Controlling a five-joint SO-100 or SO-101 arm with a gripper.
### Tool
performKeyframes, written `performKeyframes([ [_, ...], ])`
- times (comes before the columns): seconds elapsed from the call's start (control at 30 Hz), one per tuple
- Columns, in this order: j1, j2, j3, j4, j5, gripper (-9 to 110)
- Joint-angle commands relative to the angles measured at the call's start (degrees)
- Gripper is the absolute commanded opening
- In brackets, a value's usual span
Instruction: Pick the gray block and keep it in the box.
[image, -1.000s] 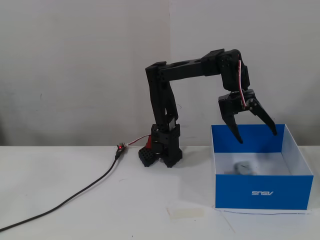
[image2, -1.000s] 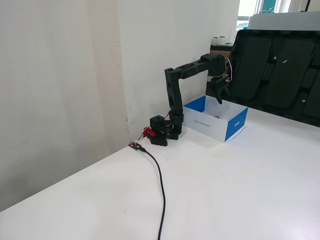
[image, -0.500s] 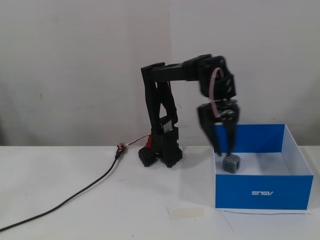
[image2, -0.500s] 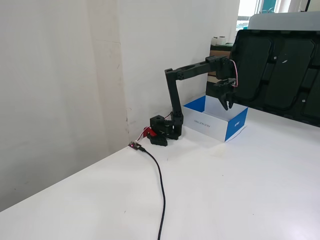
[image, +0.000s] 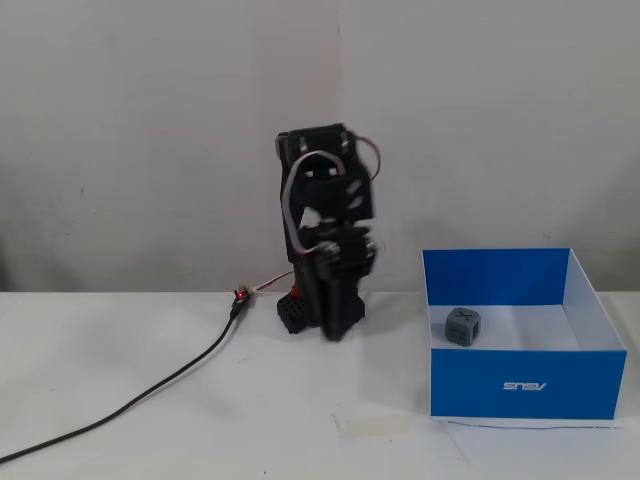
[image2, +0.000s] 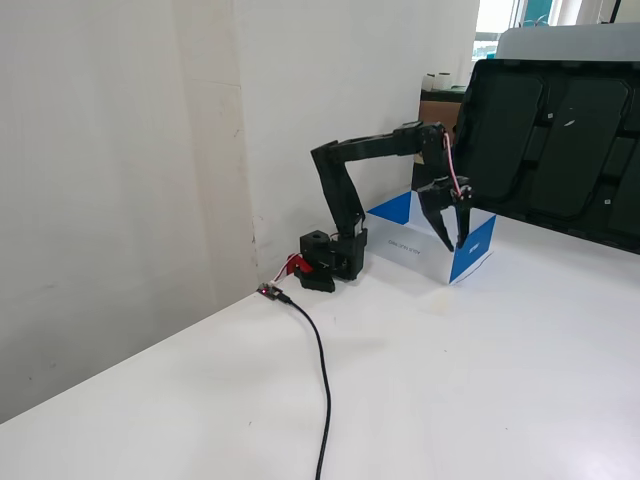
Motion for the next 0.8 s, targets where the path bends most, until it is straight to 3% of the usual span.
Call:
performKeyframes([
  [0.0, 6.33, 4.31, 4.13, -4.66, 0.53, 0],
  [0.4, 13.36, 16.35, 33.31, -23.82, 4.48, 0],
  [0.77, 16.0, 24.7, 50.27, -37.62, 11.25, 0],
])
